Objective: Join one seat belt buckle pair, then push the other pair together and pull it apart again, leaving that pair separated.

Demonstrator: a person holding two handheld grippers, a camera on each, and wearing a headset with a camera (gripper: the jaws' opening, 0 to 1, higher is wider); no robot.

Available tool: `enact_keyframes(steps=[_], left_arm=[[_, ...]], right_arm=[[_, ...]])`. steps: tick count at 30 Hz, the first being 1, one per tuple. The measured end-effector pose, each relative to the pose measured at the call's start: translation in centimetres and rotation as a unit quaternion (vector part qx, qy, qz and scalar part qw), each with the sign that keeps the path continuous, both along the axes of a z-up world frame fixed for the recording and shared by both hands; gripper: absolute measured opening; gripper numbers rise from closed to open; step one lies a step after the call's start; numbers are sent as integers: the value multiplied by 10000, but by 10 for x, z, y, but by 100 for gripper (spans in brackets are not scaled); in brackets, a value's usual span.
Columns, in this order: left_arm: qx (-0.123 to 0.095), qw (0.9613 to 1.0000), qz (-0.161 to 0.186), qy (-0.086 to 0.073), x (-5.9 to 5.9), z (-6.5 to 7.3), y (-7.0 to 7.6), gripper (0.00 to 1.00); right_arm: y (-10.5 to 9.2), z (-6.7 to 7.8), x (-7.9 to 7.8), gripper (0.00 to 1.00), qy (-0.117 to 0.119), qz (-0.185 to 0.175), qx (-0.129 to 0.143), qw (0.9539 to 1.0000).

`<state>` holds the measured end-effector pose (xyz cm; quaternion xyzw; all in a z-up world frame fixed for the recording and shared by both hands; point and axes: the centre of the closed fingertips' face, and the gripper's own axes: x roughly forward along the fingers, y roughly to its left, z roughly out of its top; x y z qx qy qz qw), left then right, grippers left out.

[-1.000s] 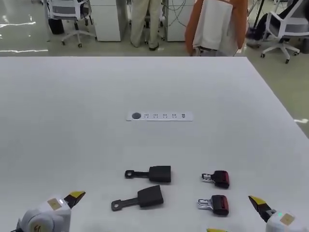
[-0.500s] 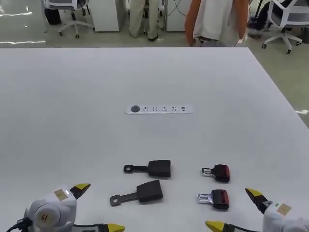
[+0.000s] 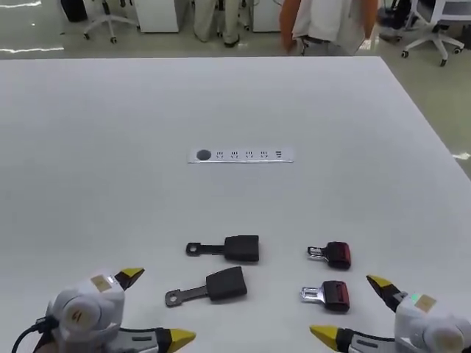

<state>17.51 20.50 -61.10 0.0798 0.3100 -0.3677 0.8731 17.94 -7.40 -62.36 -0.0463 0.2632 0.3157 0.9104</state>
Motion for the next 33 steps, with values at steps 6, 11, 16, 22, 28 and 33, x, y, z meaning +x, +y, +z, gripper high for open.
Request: enact_keyframes(steps=[6, 11, 16, 22, 28, 33], left_arm=[[17, 9999, -99, 53, 6, -4, -9, 95], [52, 9997, -213, 95, 10, -8, -16, 95], [107, 9992, -363, 136, 16, -16, -21, 94], [132, 9986, -479, 180, 20, -20, -30, 94], [199, 9974, -656, 221, 24, -27, -36, 93], [255, 9961, -795, 273, 28, -32, -41, 92]], right_arm=[[1, -4, 4, 91, 68, 70, 2, 10000], [2, -11, 6, 91, 161, 176, -12, 9997], [1, -15, 8, 91, 223, 287, -34, 9993], [4, -19, 10, 89, 306, 412, -47, 9987], [5, -24, 14, 88, 373, 590, -81, 9975], [7, -26, 16, 86, 432, 735, -63, 9963]])
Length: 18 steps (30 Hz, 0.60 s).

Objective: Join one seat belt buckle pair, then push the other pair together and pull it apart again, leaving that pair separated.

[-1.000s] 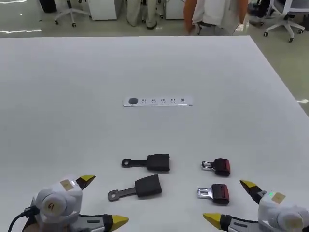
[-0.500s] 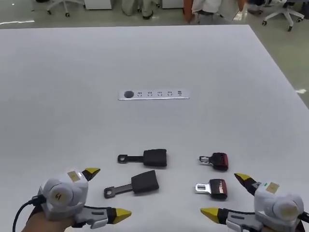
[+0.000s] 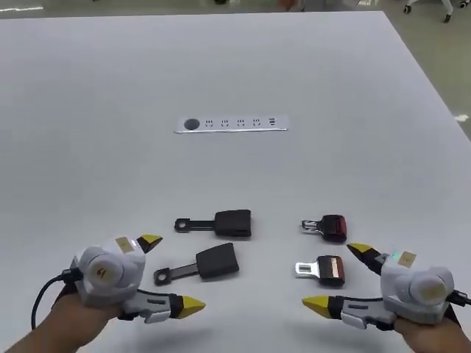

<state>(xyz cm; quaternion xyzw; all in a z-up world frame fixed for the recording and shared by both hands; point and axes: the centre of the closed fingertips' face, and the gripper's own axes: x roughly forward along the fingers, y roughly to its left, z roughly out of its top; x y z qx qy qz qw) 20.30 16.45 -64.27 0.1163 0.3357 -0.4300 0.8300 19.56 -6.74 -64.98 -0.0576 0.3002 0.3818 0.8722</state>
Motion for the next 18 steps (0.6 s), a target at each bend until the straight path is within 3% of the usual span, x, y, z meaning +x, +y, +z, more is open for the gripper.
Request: enact_keyframes(steps=[12, 18], left_arm=[[204, 9981, -573, 136, 6, -16, -19, 88], [271, 9967, -738, 178, 7, -16, -31, 88]], right_arm=[[-6, -8, 5, 83, 199, 404, -35, 9990], [-7, -13, 4, 81, 337, 704, -88, 9969]])
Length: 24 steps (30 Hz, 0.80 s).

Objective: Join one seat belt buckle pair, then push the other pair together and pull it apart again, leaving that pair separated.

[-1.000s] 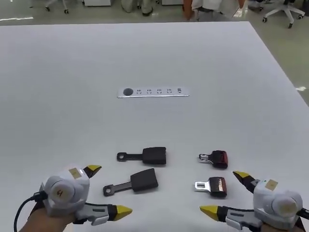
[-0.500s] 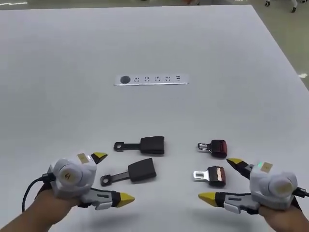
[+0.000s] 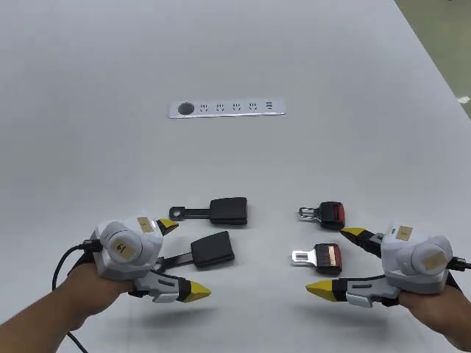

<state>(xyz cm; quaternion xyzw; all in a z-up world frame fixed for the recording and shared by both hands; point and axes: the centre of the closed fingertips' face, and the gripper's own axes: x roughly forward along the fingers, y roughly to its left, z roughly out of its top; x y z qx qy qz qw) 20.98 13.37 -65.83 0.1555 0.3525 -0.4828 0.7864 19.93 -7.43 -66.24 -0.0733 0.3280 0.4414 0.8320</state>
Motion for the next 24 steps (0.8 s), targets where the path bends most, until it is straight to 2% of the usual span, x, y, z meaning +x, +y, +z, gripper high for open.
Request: enact_keyframes(steps=[6, 8, 14, 18, 21, 24], left_arm=[[58, 9998, -149, 90, 1, -9, -5, 86], [93, 9997, -219, 112, 1, -8, -8, 86], [202, 9987, -437, 183, 0, -22, -9, 83], [327, 9978, -553, 173, 1, -20, -12, 79], [316, 9975, -593, 196, -1, -21, -13, 78], [395, 9967, -690, 179, -1, -24, -13, 75]], right_arm=[[-1, -5, 0, 79, 133, 239, -10, 9996], [0, -5, 0, 78, 158, 302, -17, 9994], [-3, -10, 2, 76, 230, 559, -92, 9981], [-1, -13, 0, 73, 248, 771, -171, 9966], [-2, -16, 1, 73, 255, 863, -217, 9957], [-2, -18, 2, 70, 297, 984, -297, 9943]])
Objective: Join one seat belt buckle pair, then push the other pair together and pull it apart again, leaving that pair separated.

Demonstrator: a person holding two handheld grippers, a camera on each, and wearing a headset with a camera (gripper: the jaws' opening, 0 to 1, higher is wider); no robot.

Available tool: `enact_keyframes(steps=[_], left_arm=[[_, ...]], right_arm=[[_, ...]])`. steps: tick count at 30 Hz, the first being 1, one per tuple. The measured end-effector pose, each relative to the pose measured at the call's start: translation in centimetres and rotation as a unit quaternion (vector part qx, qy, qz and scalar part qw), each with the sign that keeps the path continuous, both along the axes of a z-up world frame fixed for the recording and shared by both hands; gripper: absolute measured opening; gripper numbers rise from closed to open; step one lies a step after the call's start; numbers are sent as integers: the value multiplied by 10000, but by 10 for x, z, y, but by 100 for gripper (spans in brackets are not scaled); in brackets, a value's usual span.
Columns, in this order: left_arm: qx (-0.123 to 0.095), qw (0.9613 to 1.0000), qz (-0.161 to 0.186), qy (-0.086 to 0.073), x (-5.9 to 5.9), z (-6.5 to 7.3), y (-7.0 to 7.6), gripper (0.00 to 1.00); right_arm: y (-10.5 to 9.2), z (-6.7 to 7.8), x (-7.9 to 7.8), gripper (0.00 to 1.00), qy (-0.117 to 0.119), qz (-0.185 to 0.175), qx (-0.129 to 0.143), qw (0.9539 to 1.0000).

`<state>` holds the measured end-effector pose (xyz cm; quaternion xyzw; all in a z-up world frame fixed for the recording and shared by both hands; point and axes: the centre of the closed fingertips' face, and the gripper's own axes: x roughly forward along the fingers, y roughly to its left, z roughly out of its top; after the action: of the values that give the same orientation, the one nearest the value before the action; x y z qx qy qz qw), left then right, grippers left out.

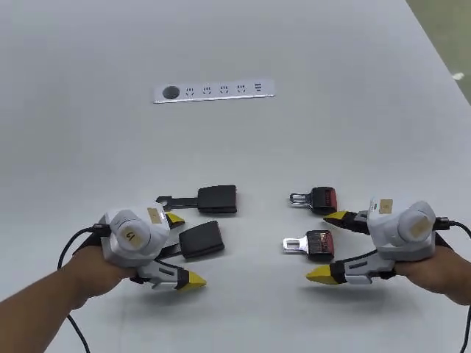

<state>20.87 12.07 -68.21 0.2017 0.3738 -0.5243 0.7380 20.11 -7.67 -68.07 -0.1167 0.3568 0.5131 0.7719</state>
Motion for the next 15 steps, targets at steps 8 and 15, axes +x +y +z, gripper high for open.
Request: enact_keyframes(steps=[8, 15], left_arm=[[79, 9999, -99, -91, 3, -4, 1, 67], [191, 9993, -265, -204, 5, -6, 3, 58]], right_arm=[[-1, -4, -4, 60, 114, 311, -143, 9993], [-5, -7, -4, 58, 50, 507, -277, 9983]])
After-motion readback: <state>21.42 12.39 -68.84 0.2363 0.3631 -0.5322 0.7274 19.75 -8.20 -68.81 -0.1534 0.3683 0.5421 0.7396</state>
